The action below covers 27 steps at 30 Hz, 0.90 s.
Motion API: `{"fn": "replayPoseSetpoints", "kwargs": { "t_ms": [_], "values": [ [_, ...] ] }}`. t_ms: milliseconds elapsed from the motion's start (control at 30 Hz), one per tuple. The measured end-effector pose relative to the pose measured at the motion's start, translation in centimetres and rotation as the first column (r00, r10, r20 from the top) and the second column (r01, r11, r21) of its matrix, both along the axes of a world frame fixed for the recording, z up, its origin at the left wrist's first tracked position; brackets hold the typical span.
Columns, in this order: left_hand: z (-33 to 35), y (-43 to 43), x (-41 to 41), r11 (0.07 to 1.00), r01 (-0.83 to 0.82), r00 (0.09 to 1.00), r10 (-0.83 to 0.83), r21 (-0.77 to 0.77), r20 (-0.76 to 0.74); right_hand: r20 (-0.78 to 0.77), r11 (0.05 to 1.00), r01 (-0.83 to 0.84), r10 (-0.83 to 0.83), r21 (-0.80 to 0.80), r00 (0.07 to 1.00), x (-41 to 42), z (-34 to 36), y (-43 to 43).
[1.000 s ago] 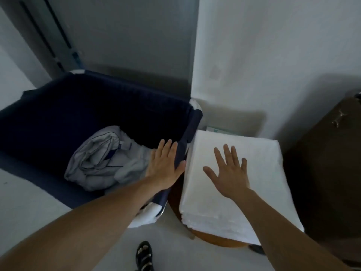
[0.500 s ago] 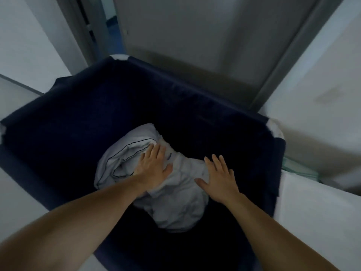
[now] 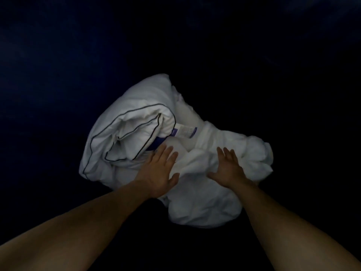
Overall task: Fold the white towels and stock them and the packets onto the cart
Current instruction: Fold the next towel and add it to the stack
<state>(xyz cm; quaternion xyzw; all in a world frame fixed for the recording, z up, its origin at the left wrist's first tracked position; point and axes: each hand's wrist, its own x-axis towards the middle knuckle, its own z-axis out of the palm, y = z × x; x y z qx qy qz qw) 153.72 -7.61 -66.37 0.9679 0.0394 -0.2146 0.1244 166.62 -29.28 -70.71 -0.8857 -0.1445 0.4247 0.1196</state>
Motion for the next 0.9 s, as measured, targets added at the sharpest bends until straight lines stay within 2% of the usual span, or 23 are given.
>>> {"fn": "replayPoseSetpoints", "kwargs": {
  "t_ms": [100, 233, 300, 400, 467, 567, 667, 767, 900],
  "values": [
    [-3.5, 0.4, -1.1, 1.000, 0.022, 1.000, -0.022, 0.005, -0.021, -0.043, 1.000, -0.015, 0.015, -0.010, 0.999, 0.4, -5.1, 1.0],
    [-5.2, 0.2, -1.5, 0.999, 0.000, 0.999, 0.001, -0.033, 0.035, -0.059, 1.000, 0.001, -0.001, 0.005, 0.998, -0.1, -9.5, 2.2],
    [-5.5, 0.1, -1.6, 1.000, 0.003, 0.997, -0.001, -0.025, 0.075, -0.033, 0.999, 0.043, -0.044, -0.029, 0.998, -0.7, -10.0, 2.7],
    [-5.0, -0.1, -1.6, 1.000, -0.007, 0.995, 0.009, -0.020, 0.096, -0.002, 0.997, -0.037, 0.037, -0.067, 0.999, -2.7, -8.6, 2.6],
    [-3.8, -0.2, -1.6, 0.999, -0.010, 0.998, 0.013, -0.041, 0.067, -0.058, 1.000, 0.021, -0.021, 0.002, 0.998, -4.1, -6.2, 1.9],
    [-0.7, -0.5, -1.6, 0.995, -0.033, 0.999, 0.033, -0.098, -0.009, -0.194, 0.945, 0.285, -0.253, 0.160, 0.948, -5.1, -1.1, 0.3],
    [4.1, -1.3, -1.4, 0.986, -0.040, 0.998, 0.031, -0.161, -0.060, -0.193, 0.873, 0.417, -0.377, 0.254, 0.906, -5.1, 6.4, -0.9],
    [10.0, -2.5, -1.0, 0.970, -0.036, 0.998, 0.021, -0.241, -0.064, -0.193, 0.811, 0.483, -0.443, 0.331, 0.876, -4.4, 14.0, -1.8],
    [18.3, -4.5, -0.1, 0.955, 0.049, 0.999, -0.054, -0.293, -0.008, -0.134, 0.776, 0.473, -0.462, 0.417, 0.877, -3.7, 24.6, -3.4]
  ]
}}
